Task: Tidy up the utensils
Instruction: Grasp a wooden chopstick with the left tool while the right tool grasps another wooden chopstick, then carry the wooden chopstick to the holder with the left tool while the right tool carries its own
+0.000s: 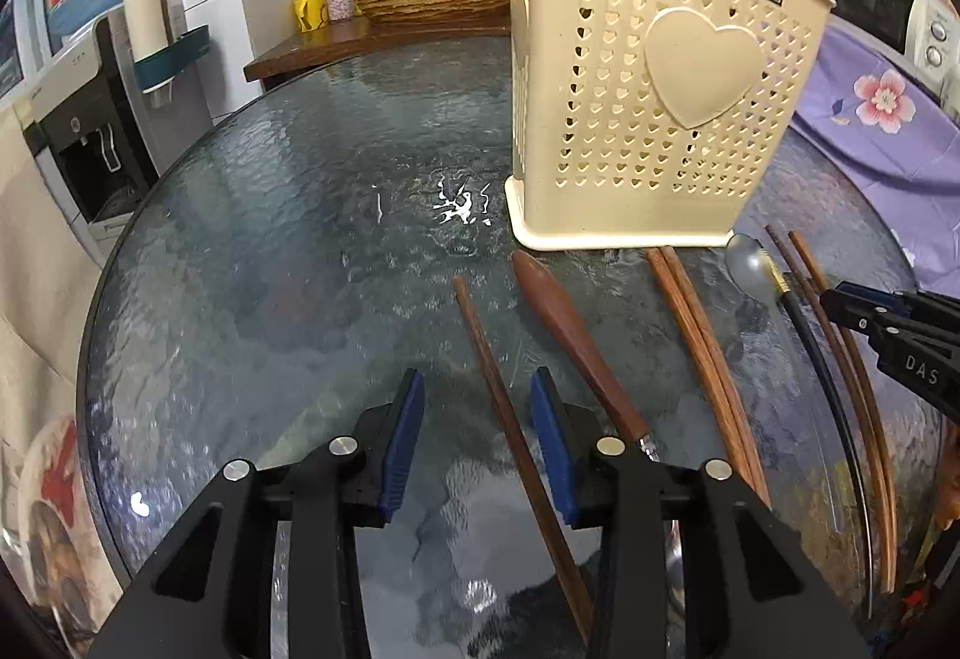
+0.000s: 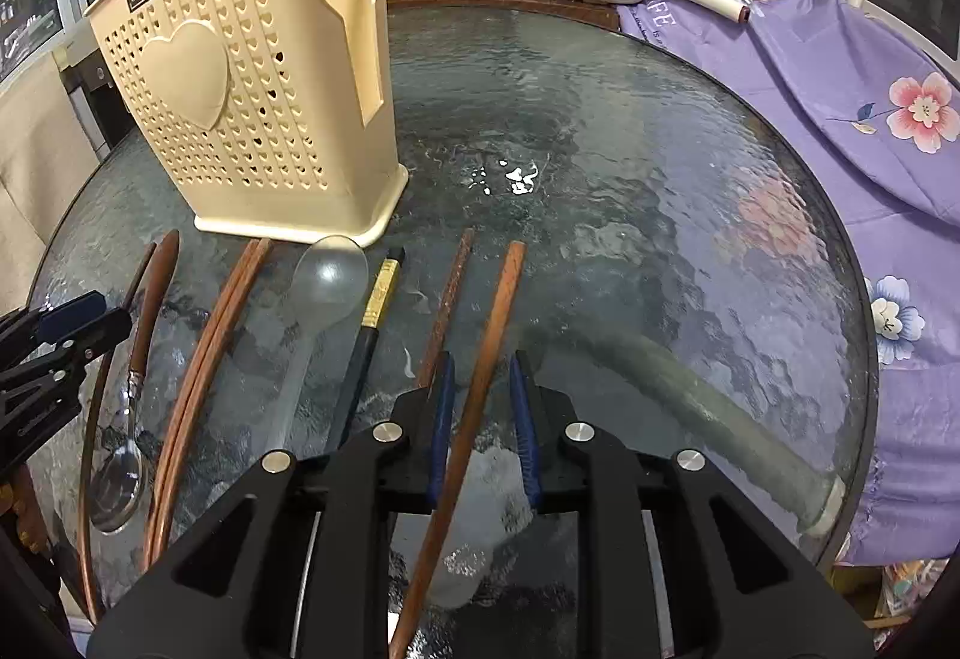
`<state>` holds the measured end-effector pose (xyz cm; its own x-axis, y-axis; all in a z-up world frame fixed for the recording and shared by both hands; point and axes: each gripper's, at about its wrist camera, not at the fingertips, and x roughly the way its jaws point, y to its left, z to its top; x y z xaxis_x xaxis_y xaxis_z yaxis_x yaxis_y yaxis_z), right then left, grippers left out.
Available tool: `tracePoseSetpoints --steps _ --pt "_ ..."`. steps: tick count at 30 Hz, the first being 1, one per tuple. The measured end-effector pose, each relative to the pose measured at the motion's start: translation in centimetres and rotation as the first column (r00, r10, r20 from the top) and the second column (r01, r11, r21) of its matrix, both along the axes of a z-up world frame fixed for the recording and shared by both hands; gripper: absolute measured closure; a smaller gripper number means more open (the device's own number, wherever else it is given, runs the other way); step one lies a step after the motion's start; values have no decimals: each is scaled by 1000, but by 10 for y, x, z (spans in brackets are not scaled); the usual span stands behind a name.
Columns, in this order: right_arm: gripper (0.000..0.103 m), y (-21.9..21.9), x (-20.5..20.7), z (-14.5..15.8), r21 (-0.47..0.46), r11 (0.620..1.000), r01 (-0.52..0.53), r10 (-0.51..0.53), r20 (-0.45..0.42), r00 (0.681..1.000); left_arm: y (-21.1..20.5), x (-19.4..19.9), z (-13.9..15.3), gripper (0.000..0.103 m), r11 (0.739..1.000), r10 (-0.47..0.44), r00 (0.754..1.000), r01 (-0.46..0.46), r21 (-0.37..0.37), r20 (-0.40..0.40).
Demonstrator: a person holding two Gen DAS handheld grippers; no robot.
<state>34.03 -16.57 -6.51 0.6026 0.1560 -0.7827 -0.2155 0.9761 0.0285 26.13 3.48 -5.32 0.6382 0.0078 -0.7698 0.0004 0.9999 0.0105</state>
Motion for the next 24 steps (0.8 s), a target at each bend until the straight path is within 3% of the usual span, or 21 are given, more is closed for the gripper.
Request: tracePoseSetpoints --steps 11,17,24 --pt "90 0 27 1 62 998 14 -12 -34 999 3 21 2 76 1000 -6 1000 6 -12 -23" --pt "94 1 36 -1 67 998 14 -12 -33 999 6 25 3 95 1000 6 1000 -7 -17 -24" --pt "95 -5 41 -3 118 993 18 -13 -39 999 6 26 3 96 1000 0 1000 -1 -30 -23"
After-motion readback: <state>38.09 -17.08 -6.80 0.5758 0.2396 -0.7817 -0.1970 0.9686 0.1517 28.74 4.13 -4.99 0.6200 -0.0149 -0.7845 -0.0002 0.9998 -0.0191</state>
